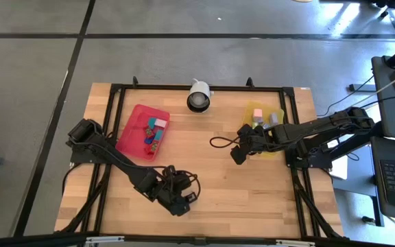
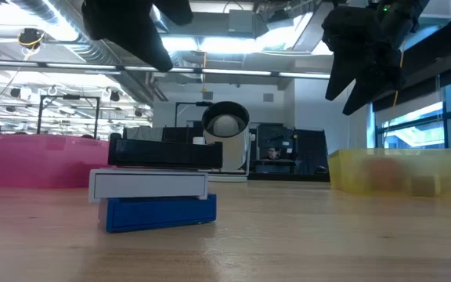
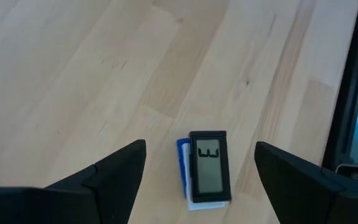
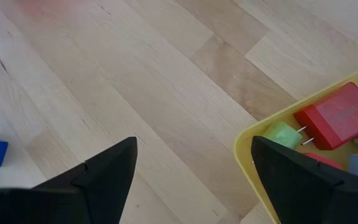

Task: Pick & Place Office items
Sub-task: Put the black digital timer into the pink bin

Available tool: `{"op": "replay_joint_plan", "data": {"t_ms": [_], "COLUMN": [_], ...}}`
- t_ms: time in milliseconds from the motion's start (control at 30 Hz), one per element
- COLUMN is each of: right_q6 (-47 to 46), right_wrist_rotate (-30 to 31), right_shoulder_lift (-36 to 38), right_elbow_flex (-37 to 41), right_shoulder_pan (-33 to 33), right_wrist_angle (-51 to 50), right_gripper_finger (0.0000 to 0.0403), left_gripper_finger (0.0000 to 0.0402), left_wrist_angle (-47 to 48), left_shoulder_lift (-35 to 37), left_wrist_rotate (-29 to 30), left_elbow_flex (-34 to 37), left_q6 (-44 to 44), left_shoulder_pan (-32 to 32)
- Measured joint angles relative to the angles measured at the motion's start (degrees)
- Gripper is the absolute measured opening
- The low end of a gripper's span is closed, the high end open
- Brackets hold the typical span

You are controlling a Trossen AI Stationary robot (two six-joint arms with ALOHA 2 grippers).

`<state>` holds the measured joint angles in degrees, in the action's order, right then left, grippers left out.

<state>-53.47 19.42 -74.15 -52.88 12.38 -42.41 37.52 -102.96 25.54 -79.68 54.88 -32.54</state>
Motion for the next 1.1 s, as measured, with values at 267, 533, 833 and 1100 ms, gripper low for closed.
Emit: {"op": "replay_joint_plan", "data": {"t_ms": [267, 533, 833, 1100], "right_q6": [0.0, 0.0, 0.0, 0.0], "right_wrist_rotate": [0.0, 0.0, 0.0, 0.0], "right_shoulder_lift": [0.0, 0.0, 0.0, 0.0], "right_elbow_flex": [0.0, 0.0, 0.0, 0.0], "right_shoulder_pan": [0.0, 0.0, 0.0, 0.0], "right_wrist_angle": [0.0, 0.0, 0.4, 0.4], "right_gripper_finger": [0.0318, 0.0318, 0.0318, 0.0318], "left_gripper_finger": [0.0299, 0.0300, 0.0300, 0.0300], "left_wrist_angle": [-0.4, -0.7, -1.4, -4.3], "left_shoulder_lift": [0.0, -1.6, -5.4, -9.0], "left_wrist_rotate": [-1.6, -5.9, -7.0, -5.4], "left_elbow_flex": [0.0, 0.0, 0.0, 0.0], "left_q6": [4.7, 8.3, 8.3, 6.9], "left_shoulder_pan": [0.0, -0.3, -1.7, -2.0]}}
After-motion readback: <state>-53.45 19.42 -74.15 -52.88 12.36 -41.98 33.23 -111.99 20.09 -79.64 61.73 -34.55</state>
